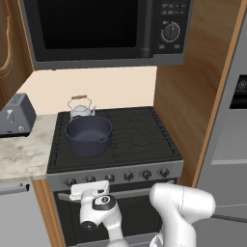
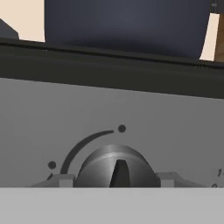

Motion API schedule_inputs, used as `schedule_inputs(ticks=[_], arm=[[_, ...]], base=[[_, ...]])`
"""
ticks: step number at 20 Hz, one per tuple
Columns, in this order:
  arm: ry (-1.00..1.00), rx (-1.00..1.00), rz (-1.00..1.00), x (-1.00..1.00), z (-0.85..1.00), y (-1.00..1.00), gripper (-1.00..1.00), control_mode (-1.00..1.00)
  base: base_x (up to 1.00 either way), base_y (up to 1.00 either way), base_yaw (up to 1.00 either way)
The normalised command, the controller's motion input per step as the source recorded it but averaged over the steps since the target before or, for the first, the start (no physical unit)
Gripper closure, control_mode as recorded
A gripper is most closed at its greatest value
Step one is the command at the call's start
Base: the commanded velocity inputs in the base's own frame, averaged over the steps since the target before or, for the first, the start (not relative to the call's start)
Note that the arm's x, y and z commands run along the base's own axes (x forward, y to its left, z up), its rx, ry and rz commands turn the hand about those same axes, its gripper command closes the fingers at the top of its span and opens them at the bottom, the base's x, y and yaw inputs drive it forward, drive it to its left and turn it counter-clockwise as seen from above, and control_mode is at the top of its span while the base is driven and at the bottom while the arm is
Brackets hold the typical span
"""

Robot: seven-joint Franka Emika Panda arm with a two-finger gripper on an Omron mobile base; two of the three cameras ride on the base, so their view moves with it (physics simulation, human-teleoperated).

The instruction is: Pick the kettle from the cabinet and place it on a stove burner. Then pick the pot from the counter and place it on another stove burner. Finally, turn both burners on.

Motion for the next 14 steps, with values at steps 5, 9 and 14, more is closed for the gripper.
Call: schedule_inputs(ticks=[5, 9, 14], arm=[[-0.01, -0.04, 0.00, 0.00, 0.00, 0.11, 1.00, -1.00], [0.00, -0.08, 0.00, 0.00, 0.00, 0.07, 1.00, -1.00], [0.00, -0.17, 0.00, -0.01, 0.02, 0.00, 1.00, -1.00]], base=[[0.00, 0.00, 0.00], [0.00, 0.00, 0.00], [0.00, 0.00, 0.00]])
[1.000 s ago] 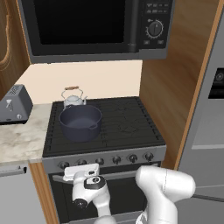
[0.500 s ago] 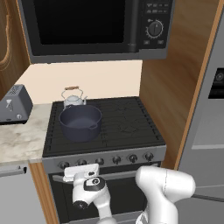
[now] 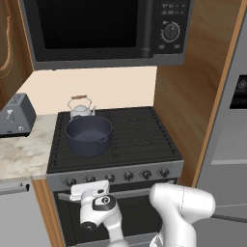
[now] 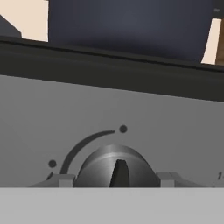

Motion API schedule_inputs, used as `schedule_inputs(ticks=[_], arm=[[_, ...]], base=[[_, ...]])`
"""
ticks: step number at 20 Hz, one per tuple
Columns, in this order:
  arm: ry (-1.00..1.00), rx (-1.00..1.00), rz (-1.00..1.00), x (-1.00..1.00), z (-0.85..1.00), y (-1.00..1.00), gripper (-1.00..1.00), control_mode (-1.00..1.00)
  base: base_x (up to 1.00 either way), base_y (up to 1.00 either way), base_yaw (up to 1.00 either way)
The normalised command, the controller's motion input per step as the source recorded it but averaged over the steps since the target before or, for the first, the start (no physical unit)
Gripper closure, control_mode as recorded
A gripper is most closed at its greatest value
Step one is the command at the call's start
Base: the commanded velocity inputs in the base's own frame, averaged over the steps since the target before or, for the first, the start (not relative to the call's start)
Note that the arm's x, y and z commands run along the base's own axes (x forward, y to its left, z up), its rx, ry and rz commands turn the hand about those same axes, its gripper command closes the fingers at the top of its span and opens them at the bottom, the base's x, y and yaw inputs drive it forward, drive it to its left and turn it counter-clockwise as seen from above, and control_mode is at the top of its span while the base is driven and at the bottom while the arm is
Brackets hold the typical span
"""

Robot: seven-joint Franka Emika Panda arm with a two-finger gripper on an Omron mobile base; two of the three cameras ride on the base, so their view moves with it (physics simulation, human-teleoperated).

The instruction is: Pick the kettle from the cabinet and place it on a stove burner. Then pick the pot from the counter and place it on another stove burner. Finally, turn both burners on.

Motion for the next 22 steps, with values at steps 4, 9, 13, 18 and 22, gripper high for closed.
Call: schedule_inputs(ticks=[4, 9, 13, 18, 22], arm=[[0.00, -0.19, 0.00, -0.01, 0.06, 0.00, 1.00, -1.00], [0.02, -0.22, 0.00, 0.00, 0.09, 0.00, 1.00, -1.00], [0.04, -0.21, 0.00, 0.00, 0.09, 0.00, 1.00, -1.00], [0.04, -0.23, 0.00, 0.00, 0.10, 0.00, 1.00, -1.00], [0.04, -0.23, 0.00, 0.00, 0.07, 0.00, 1.00, -1.00]], base=[[0.00, 0.00, 0.00], [0.00, 0.00, 0.00], [0.00, 0.00, 0.00], [0.00, 0.00, 0.00], [0.00, 0.00, 0.00]])
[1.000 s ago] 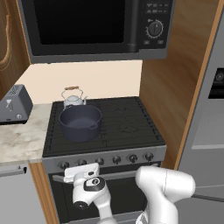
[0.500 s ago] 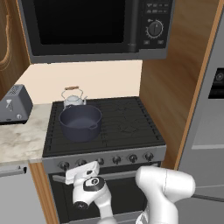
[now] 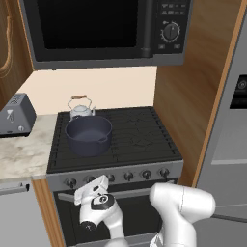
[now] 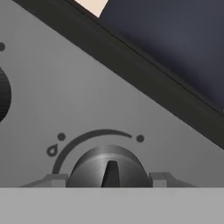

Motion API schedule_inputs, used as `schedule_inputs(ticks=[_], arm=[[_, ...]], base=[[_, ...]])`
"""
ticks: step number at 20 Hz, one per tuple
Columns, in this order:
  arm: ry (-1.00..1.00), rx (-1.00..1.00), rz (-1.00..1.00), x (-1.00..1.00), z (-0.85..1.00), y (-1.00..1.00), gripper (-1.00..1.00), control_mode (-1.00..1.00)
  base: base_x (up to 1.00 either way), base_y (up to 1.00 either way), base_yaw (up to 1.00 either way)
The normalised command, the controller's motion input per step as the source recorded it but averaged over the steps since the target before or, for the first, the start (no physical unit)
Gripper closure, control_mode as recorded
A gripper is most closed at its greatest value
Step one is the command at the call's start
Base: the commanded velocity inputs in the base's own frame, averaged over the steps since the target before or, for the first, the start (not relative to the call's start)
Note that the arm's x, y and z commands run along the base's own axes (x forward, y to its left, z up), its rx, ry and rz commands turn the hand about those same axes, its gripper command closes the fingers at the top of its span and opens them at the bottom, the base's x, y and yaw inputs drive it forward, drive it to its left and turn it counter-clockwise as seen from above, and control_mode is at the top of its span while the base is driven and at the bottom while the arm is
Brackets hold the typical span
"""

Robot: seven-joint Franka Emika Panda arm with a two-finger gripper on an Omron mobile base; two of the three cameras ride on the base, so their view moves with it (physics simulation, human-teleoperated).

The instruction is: Pick the kettle from the cabinet and place it on a stove burner. Then pick the pot from the counter and place it on another stove burner. Finally, turn both burners on.

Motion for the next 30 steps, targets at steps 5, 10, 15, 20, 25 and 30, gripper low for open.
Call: schedule_inputs(ticks=[5, 10, 15, 20, 25, 30], arm=[[0.03, -0.23, 0.00, 0.00, 0.04, 0.00, 1.00, -1.00], [0.02, -0.23, 0.00, 0.00, 0.01, 0.00, 1.00, -1.00], [0.02, -0.23, 0.00, 0.00, 0.00, 0.00, 1.00, -1.00], [0.03, -0.16, 0.00, -0.05, 0.00, 0.09, 1.00, -1.00], [0.01, -0.03, 0.00, 0.00, -0.01, 0.01, -1.00, -1.00], [0.00, 0.00, 0.00, -0.02, 0.00, 0.00, -1.00, -1.00]], base=[[0.00, 0.00, 0.00], [0.00, 0.00, 0.00], [0.00, 0.00, 0.00], [0.00, 0.00, 0.00], [0.00, 0.00, 0.00], [0.00, 0.00, 0.00]])
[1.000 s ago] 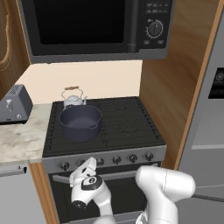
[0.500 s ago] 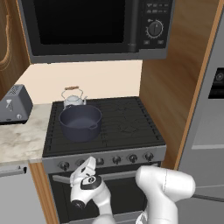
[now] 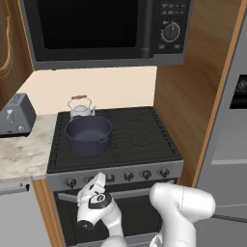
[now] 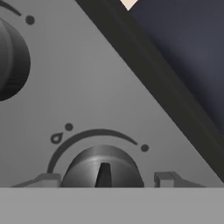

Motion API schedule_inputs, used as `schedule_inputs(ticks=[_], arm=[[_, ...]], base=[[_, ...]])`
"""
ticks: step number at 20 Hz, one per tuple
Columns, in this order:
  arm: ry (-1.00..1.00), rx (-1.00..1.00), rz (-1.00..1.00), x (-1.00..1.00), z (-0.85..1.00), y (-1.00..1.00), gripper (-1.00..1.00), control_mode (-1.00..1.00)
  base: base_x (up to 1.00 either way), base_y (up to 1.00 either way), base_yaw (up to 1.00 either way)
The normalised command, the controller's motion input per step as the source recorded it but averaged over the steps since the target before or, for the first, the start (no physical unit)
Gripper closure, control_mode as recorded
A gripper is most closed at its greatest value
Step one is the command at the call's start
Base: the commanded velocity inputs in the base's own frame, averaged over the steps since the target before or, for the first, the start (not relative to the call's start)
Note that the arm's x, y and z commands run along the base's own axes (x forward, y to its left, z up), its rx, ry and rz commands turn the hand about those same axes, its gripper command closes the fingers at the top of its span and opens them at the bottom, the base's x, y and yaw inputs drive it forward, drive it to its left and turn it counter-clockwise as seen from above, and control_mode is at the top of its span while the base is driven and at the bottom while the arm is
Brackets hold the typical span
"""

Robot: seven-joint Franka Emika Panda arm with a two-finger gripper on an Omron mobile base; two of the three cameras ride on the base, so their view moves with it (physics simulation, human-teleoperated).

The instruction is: Pick the kettle from the cabinet and place it on a stove burner. Then pick the pot from the counter and place it on another stove burner. Finally, turn both burners on.

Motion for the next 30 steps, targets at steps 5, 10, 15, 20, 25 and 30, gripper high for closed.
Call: schedule_inputs(ticks=[5, 10, 15, 20, 25, 30], arm=[[-0.01, 0.00, 0.00, -0.19, 0.00, 0.05, -1.00, -1.00], [0.00, 0.00, 0.00, -0.37, 0.00, 0.19, -1.00, -1.00], [-0.03, 0.00, 0.00, -0.44, 0.06, 0.23, -1.00, -1.00], [-0.06, 0.00, 0.02, -0.43, 0.09, 0.24, -1.00, -1.00], [-0.04, 0.08, 0.05, -0.24, 0.03, 0.05, -1.00, -1.00], [0.00, 0.18, 0.04, -0.12, -0.01, 0.00, -1.00, -1.00]], base=[[0.00, 0.00, 0.00], [0.00, 0.00, 0.00], [0.00, 0.00, 0.00], [0.00, 0.00, 0.00], [0.00, 0.00, 0.00], [0.00, 0.00, 0.00]])
